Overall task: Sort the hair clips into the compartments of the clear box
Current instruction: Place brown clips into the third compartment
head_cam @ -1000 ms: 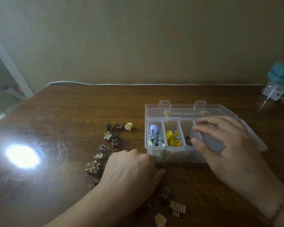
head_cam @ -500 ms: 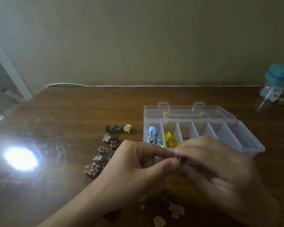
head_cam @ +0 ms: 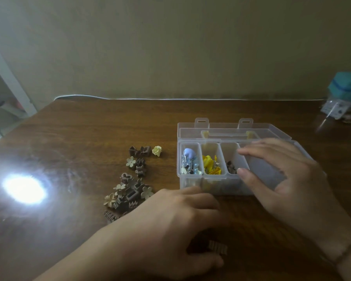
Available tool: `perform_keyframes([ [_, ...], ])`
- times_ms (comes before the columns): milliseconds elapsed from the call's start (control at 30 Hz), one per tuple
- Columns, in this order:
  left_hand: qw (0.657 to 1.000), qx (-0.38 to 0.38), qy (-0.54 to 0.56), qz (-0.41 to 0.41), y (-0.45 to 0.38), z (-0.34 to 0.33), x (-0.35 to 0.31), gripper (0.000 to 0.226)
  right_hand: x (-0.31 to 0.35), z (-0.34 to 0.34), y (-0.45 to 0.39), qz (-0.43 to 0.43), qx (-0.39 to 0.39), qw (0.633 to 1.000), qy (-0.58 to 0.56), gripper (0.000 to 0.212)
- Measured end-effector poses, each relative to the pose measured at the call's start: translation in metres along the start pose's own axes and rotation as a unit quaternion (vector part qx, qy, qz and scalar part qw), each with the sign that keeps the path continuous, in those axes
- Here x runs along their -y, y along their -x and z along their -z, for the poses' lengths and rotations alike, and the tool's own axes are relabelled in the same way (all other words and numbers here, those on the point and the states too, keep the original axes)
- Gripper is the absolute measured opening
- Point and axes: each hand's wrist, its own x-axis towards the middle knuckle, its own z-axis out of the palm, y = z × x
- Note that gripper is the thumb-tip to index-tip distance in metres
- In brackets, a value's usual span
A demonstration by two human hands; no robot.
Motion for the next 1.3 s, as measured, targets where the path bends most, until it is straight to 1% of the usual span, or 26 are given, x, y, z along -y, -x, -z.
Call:
perform_keyframes([
  [33, 1.0, 0.013, -0.008, -0.007, 0.0, -0.001, 0.002, 0.041, 0.004, 0.004, 0.001, 0.045, -0.002, 0.999, -0.014, 0.025],
  [67, 1.0, 0.024, -0.015, -0.012, -0.001, -0.002, 0.004, 0.037, 0.009, 0.008, 0.003, 0.091, 0.017, 0.995, -0.047, 0.018],
  [100, 0.999, 0.031, -0.02, -0.015, -0.002, -0.003, 0.006, 0.033, 0.013, 0.01, 0.005, 0.131, 0.058, 0.986, -0.086, 0.016],
  [133, 0.999, 0.032, -0.022, -0.015, -0.003, -0.005, 0.007, 0.03, 0.019, 0.012, 0.006, 0.162, 0.109, 0.974, -0.116, 0.02],
  [167, 0.999, 0.031, -0.021, -0.01, -0.003, -0.006, 0.008, 0.026, 0.023, 0.011, 0.006, 0.186, 0.161, 0.961, -0.124, 0.024],
  [200, 0.999, 0.029, -0.016, -0.005, -0.004, -0.006, 0.009, 0.023, 0.026, 0.009, 0.007, 0.206, 0.202, 0.951, -0.108, 0.029],
  [267, 1.0, 0.024, 0.002, 0.011, -0.003, -0.006, 0.012, 0.015, 0.028, 0.002, 0.009, 0.225, 0.26, 0.938, -0.043, 0.034],
  [300, 1.0, 0.02, 0.013, 0.02, -0.003, -0.006, 0.013, 0.012, 0.027, -0.003, 0.01, 0.23, 0.279, 0.932, -0.014, 0.033],
  [367, 0.999, 0.012, 0.03, 0.033, -0.002, -0.005, 0.015, 0.013, 0.023, -0.01, 0.013, 0.241, 0.29, 0.926, 0.004, 0.022],
  [433, 0.998, 0.008, 0.045, 0.039, 0.0, -0.005, 0.017, 0.016, 0.022, -0.01, 0.013, 0.246, 0.283, 0.927, -0.008, 0.013],
  [500, 0.997, -0.001, 0.062, 0.039, 0.001, -0.003, 0.018, 0.019, 0.022, -0.004, 0.01, 0.22, 0.24, 0.943, -0.07, 0.01],
  [533, 0.997, -0.011, 0.068, 0.038, 0.002, -0.002, 0.018, 0.019, 0.021, 0.001, 0.009, 0.184, 0.194, 0.956, -0.118, 0.01],
  [567, 0.996, -0.021, 0.073, 0.035, 0.003, -0.001, 0.019, 0.018, 0.019, 0.005, 0.008, 0.143, 0.127, 0.97, -0.151, 0.01],
  [600, 0.996, -0.032, 0.08, 0.032, 0.003, -0.001, 0.019, 0.017, 0.017, 0.008, 0.007, 0.104, 0.052, 0.981, -0.156, 0.01],
  [633, 0.995, -0.044, 0.09, 0.028, 0.003, -0.001, 0.019, 0.016, 0.014, 0.008, 0.004, 0.067, -0.011, 0.989, -0.131, 0.011],
  [667, 0.993, -0.057, 0.101, 0.024, 0.002, -0.001, 0.02, 0.016, 0.01, 0.006, 0.001, 0.029, -0.052, 0.994, -0.094, 0.013],
  [700, 0.991, -0.069, 0.11, 0.02, 0.001, -0.002, 0.02, 0.015, 0.007, 0.003, -0.001, -0.008, -0.072, 0.995, -0.062, 0.016],
  [767, 0.989, -0.089, 0.121, 0.02, 0.0, -0.004, 0.019, 0.015, -0.001, -0.005, -0.005, -0.06, -0.075, 0.995, -0.028, 0.017],
  [833, 0.985, -0.107, 0.134, 0.025, 0.0, -0.004, 0.017, 0.017, -0.009, -0.011, -0.007, -0.084, -0.046, 0.995, -0.003, 0.017],
  [900, 0.98, -0.126, 0.15, 0.024, -0.001, -0.003, 0.016, 0.023, -0.011, -0.011, -0.008, -0.07, -0.031, 0.997, 0.015, 0.019],
  [1000, 0.967, -0.172, 0.186, 0.035, -0.003, -0.004, 0.016, 0.037, -0.005, -0.002, -0.003, 0.002, -0.082, 0.997, -0.016, 0.022],
  [1033, 0.956, -0.201, 0.21, 0.05, -0.003, -0.005, 0.015, 0.042, 0.002, 0.0, 0.0, 0.036, -0.084, 0.995, -0.049, 0.02],
  [1100, 0.922, -0.261, 0.273, 0.082, -0.004, -0.009, 0.013, 0.045, 0.014, 0.0, 0.006, 0.103, -0.033, 0.987, -0.121, 0.023],
  [1167, 0.89, -0.303, 0.325, 0.099, -0.006, -0.011, 0.009, 0.044, 0.023, -0.006, 0.008, 0.156, 0.017, 0.981, -0.115, 0.03],
  [1233, 0.87, -0.32, 0.362, 0.099, -0.007, -0.012, 0.008, 0.044, 0.022, -0.012, 0.008, 0.164, 0.019, 0.98, -0.111, 0.027],
  [1300, 0.85, -0.332, 0.397, 0.097, -0.007, -0.01, 0.009, 0.044, 0.021, -0.013, 0.006, 0.137, 0.017, 0.983, -0.118, 0.026],
])
